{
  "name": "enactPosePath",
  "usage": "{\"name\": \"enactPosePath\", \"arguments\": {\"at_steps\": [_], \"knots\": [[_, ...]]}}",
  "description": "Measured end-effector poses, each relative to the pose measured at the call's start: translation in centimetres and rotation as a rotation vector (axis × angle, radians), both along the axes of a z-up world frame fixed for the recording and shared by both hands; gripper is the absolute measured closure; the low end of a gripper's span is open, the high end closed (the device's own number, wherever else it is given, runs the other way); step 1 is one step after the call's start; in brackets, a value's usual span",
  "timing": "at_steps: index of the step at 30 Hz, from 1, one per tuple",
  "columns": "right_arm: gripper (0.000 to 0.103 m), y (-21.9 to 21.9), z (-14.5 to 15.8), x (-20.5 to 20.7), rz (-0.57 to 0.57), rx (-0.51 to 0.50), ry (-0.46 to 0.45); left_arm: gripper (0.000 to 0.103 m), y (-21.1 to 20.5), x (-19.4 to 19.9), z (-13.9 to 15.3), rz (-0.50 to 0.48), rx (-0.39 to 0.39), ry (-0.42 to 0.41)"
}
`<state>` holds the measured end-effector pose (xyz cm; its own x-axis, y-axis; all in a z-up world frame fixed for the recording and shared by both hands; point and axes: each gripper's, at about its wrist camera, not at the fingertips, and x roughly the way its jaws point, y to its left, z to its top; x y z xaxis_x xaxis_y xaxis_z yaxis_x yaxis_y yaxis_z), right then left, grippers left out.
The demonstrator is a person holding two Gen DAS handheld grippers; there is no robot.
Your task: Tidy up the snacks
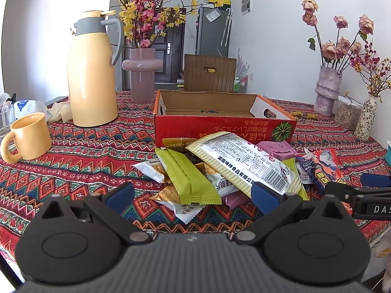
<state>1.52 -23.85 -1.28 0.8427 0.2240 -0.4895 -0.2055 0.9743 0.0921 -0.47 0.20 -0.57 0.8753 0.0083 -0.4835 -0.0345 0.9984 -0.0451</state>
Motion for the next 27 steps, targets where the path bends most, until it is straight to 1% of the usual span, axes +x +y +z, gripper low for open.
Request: {"name": "enactPosePath", "arguments": {"at_steps": [20, 27], "knots": [[0.0, -0.08, 0.02, -0.05, 0.0, -0.001, 0.002, 0.0, -0.27, -0.03, -0.01, -0.003, 0.0, -0.001], [0.0, -0.6, -0.22, 0.14, -0.017, -0.014, 0.007, 0.0, -0.39, 0.18, 0.14, -0.002, -0.002, 0.003]]}}
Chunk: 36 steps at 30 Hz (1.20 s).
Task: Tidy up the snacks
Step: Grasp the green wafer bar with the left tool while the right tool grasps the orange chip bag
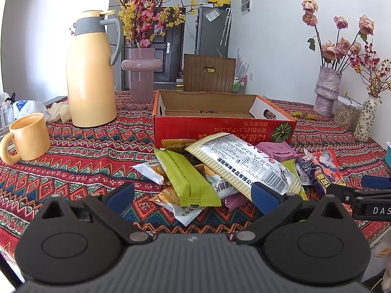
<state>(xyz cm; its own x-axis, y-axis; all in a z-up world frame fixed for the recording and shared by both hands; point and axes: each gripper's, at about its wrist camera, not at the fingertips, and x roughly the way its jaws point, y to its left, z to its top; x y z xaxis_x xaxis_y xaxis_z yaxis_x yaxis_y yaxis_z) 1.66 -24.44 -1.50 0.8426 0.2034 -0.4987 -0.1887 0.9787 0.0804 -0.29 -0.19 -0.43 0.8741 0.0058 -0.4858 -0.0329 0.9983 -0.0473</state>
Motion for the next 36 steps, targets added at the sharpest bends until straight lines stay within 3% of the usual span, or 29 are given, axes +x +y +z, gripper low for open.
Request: {"name": "enactPosePath", "arguments": {"at_steps": [14, 20, 22, 27, 36], "knots": [[0.002, -1.9, -2.0, 4.2, -0.024, -0.049, 0.064, 0.0, 0.6, 2.7, -0.4, 0.016, -0.004, 0.039], [0.012, -2.1, -2.9, 6.3, -0.019, -0.047, 0.095, 0.0, 0.6, 4.0, -0.6, 0.027, 0.0, 0.058], [0.024, -2.1, -3.1, 6.6, -0.015, -0.04, 0.1, 0.0, 0.8, 4.5, -0.7, 0.034, 0.0, 0.069], [0.039, -2.2, -3.1, 6.4, -0.01, -0.029, 0.093, 0.0, 1.0, 5.3, -1.1, 0.047, 0.007, 0.089], [0.042, -2.7, -1.9, 4.9, -0.026, -0.011, 0.026, 0.0, 1.9, 6.9, -1.1, 0.1, 0.016, 0.127]]}}
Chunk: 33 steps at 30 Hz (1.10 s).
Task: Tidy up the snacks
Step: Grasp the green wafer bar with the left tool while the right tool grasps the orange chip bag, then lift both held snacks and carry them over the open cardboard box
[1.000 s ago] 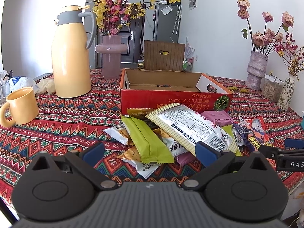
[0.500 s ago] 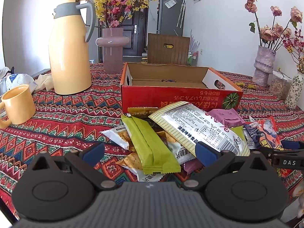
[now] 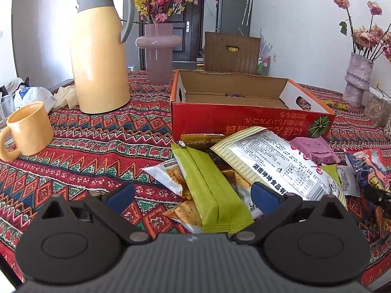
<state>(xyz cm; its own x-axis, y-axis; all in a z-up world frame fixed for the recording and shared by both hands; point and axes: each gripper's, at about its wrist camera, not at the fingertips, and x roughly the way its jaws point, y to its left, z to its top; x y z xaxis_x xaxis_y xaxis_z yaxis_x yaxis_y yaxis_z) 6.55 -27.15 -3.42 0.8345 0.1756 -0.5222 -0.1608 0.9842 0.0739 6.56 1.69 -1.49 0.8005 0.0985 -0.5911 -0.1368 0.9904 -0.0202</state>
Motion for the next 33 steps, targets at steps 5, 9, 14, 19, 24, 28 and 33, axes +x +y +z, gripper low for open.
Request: {"name": "enactPosePath", "arguments": {"at_steps": [5, 9, 14, 19, 24, 28, 33], "knots": [[0.042, -0.1, 1.0, -0.1, -0.005, 0.007, -0.039, 0.003, -0.3, 1.4, 0.3, 0.02, 0.037, 0.031], [0.042, 0.1, 1.2, 0.2, 0.0, 0.015, -0.042, 0.016, -0.8, 2.7, 0.1, 0.022, 0.074, 0.083], [0.042, 0.3, 1.1, 0.7, 0.005, 0.025, -0.036, 0.027, -1.1, 3.8, -0.3, 0.01, 0.078, 0.126], [0.042, 0.4, 1.0, 0.9, 0.009, 0.029, -0.03, 0.053, -1.0, 4.4, -0.8, -0.006, 0.063, 0.157], [0.041, 0.4, 0.9, 1.0, 0.011, 0.031, -0.026, 0.065, -0.3, 4.4, -1.0, -0.005, 0.037, 0.163], [0.042, 0.6, 1.1, 0.9, 0.013, 0.034, -0.029, 0.065, 0.0, 4.0, -0.7, -0.006, 0.032, 0.152], [0.042, 0.8, 1.5, 0.8, 0.016, 0.035, -0.038, 0.065, 0.3, 3.5, -0.2, -0.001, 0.022, 0.133]]}}
